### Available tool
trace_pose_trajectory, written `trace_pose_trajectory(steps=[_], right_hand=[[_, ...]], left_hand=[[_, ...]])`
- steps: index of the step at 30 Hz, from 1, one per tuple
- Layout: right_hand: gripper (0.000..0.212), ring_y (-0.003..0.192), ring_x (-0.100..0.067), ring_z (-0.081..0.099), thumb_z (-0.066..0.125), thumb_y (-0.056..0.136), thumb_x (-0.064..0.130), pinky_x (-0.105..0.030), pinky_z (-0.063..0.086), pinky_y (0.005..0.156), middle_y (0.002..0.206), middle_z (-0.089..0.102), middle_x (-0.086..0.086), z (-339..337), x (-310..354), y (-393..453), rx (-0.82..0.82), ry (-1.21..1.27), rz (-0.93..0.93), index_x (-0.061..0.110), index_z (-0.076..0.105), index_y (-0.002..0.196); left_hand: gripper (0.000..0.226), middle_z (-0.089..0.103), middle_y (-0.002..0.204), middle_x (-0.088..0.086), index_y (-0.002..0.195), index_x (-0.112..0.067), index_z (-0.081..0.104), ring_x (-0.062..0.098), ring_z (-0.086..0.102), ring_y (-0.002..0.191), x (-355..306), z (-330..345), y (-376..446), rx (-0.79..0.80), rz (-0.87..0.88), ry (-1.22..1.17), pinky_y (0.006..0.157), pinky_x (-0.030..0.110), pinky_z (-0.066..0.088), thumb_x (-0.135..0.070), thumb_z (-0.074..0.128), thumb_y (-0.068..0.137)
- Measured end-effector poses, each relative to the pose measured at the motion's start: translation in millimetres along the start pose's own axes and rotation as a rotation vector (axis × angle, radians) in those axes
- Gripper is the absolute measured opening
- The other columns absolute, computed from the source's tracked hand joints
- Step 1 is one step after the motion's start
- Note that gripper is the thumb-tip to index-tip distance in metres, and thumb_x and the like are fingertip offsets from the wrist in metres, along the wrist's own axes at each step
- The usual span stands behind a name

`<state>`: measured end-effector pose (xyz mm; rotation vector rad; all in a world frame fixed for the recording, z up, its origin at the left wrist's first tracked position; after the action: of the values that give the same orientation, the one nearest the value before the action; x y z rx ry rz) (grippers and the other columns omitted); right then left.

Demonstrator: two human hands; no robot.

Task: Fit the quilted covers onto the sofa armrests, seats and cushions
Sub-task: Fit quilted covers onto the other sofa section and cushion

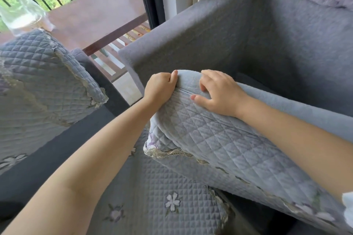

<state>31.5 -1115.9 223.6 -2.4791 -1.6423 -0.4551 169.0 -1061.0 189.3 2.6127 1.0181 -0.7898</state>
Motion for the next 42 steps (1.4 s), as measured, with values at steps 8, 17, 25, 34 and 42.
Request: trace_pose_trajectory(steps=[8, 17, 25, 34, 42], right_hand=[[0.041, 0.078, -0.012, 0.038, 0.053, 0.085, 0.047, -0.026, 0.024, 0.061, 0.077, 0.037, 0.01, -20.1, -28.3, -82.4, 0.239, -0.108, 0.068, 0.024, 0.029, 0.061], [0.052, 0.053, -0.021, 0.044, 0.036, 0.091, 0.052, -0.017, 0.009, 0.042, 0.049, 0.038, 0.004, -28.5, -15.0, -112.4, -0.023, -0.245, 0.161, 0.022, 0.017, 0.053], [0.05, 0.025, -0.021, 0.035, 0.047, 0.077, 0.04, -0.014, 0.014, 0.045, 0.03, 0.037, -0.002, -68.6, 9.5, -88.6, -0.532, -0.331, -0.145, 0.014, 0.04, 0.035], [0.045, 0.038, -0.027, 0.052, 0.045, 0.08, 0.03, -0.021, 0.028, 0.044, 0.041, 0.052, -0.011, -51.4, -81.6, -53.2, -0.49, -0.322, 0.123, 0.004, 0.052, 0.043], [0.052, 0.076, -0.029, 0.052, 0.023, 0.098, 0.042, -0.031, 0.035, 0.066, 0.068, 0.049, -0.005, -40.5, -114.8, -29.9, -0.047, -0.113, 0.333, 0.011, 0.04, 0.06]], left_hand=[[0.04, 0.064, 0.099, 0.019, 0.105, -0.002, 0.057, 0.035, 0.053, 0.108, -29.6, -21.0, -27.2, -0.26, 0.207, 0.415, 0.113, 0.044, 0.013, -0.032, 0.032, 0.096], [0.049, 0.065, 0.108, 0.006, 0.097, -0.017, 0.063, 0.026, 0.056, 0.103, -79.7, 32.5, -28.0, 0.335, 0.375, 0.411, 0.078, 0.029, 0.035, -0.046, 0.024, 0.097], [0.044, 0.058, 0.128, 0.003, 0.121, -0.026, 0.059, 0.026, 0.05, 0.118, -68.8, 21.5, -38.0, 0.383, 0.267, 0.455, 0.093, 0.029, 0.037, -0.042, 0.025, 0.098], [0.042, 0.058, 0.126, 0.004, 0.116, -0.022, 0.059, 0.026, 0.049, 0.117, -88.6, 35.4, -16.3, 0.39, 0.287, 0.398, 0.095, 0.033, 0.036, -0.039, 0.025, 0.099], [0.032, 0.056, 0.118, 0.014, 0.113, -0.004, 0.062, 0.031, 0.046, 0.115, -41.4, -6.3, -46.3, -0.027, 0.343, 0.15, 0.096, 0.033, 0.035, -0.026, 0.05, 0.093]])
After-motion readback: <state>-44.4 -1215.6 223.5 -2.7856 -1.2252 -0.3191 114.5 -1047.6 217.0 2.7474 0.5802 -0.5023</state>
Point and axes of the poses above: each hand's wrist, its own y-axis towards the middle knuckle, its own z-axis out of the palm, x = y × z, the point moved 7 cm from there along y, towards the middle knuckle
